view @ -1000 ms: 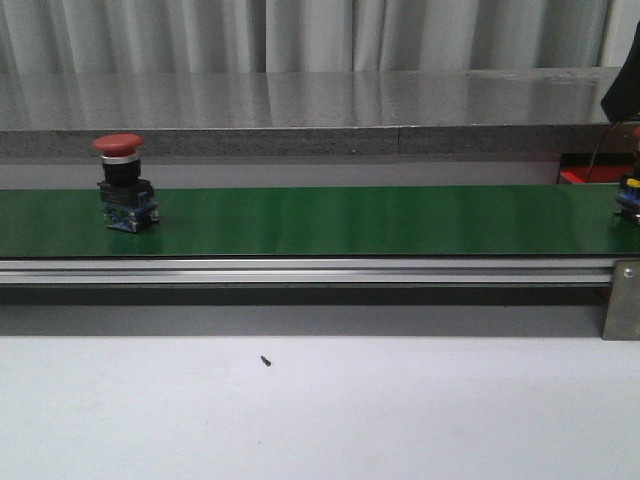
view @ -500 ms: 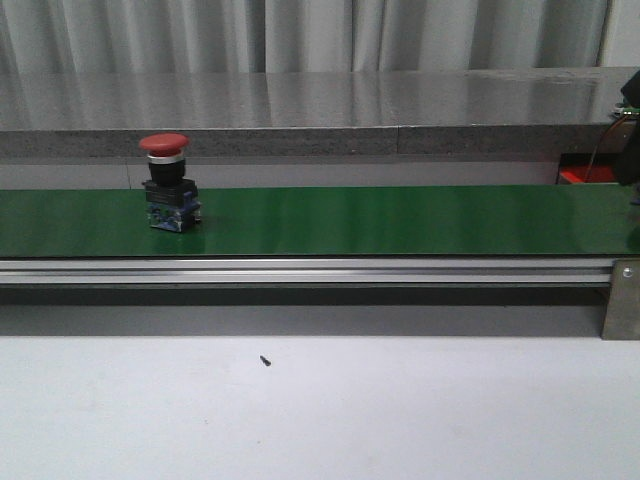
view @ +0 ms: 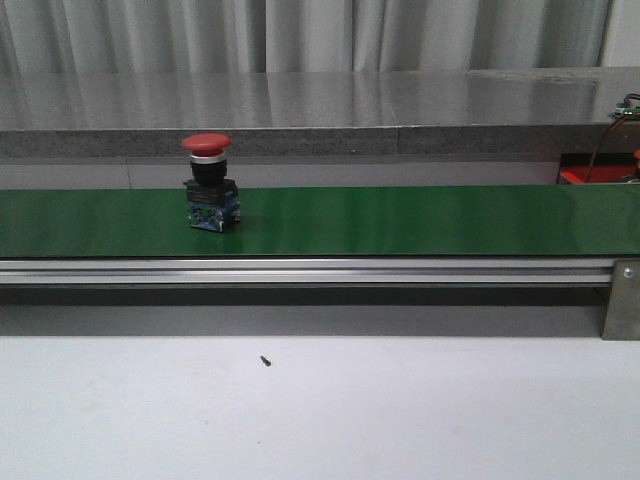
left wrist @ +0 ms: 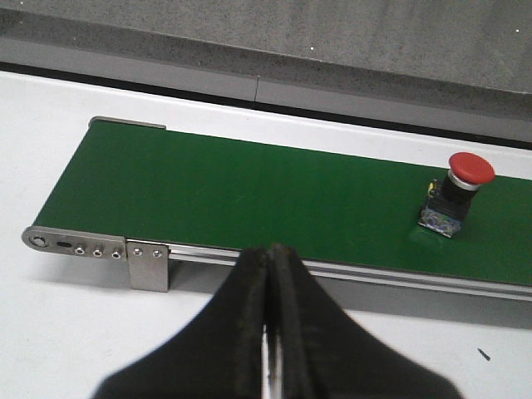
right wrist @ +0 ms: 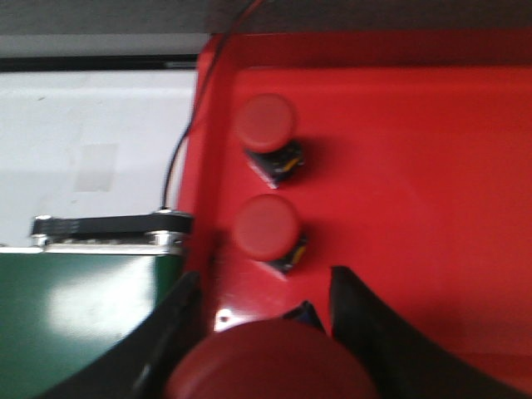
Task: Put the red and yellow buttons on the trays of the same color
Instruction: 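Carry the red button onto the red tray and open the right gripper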
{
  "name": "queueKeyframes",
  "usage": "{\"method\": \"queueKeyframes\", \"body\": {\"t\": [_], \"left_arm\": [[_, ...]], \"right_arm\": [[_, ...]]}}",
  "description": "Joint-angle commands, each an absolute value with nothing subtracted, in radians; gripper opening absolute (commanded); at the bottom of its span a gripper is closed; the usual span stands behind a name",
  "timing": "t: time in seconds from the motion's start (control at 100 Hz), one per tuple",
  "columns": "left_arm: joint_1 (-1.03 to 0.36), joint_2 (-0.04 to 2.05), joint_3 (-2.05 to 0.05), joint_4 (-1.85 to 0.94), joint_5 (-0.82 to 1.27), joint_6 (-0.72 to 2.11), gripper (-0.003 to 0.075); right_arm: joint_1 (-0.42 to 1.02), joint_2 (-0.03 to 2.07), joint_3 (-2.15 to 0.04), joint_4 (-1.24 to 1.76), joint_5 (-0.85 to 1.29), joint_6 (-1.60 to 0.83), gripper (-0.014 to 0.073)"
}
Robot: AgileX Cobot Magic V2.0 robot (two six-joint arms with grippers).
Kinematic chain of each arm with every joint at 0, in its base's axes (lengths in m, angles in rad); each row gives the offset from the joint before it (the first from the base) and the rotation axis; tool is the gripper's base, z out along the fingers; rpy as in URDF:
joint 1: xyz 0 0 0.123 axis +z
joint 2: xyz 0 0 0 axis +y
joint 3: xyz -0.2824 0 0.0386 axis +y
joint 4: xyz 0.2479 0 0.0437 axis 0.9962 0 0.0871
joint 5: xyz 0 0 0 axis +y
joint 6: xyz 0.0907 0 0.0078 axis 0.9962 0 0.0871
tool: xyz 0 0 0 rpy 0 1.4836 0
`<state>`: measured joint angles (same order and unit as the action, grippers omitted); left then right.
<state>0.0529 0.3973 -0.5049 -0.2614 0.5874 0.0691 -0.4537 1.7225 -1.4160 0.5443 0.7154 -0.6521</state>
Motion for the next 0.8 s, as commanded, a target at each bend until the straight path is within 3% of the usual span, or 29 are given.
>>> {"method": "queueKeyframes", "body": {"t": [0.0,0.5,0.79], "left_arm": [[0.046,0.402,-0.532,-0.281,0.524,0.069,-0.0020],[0.046,0.402,-0.532,-0.281,0.527,0.069,-0.0020],[0.046,0.402,-0.532,-0.281,0.527,0.069,-0.0020]], "right_arm": [[-0.488,1.726,-1.477,0.563,0.675,-0.649,-0.0001],[-0.495,2.007,-1.612,0.563,0.596,-0.652,0.0000],[-0.495,2.081,-1.617,0.564,0.579,-0.652,0.0127]]}}
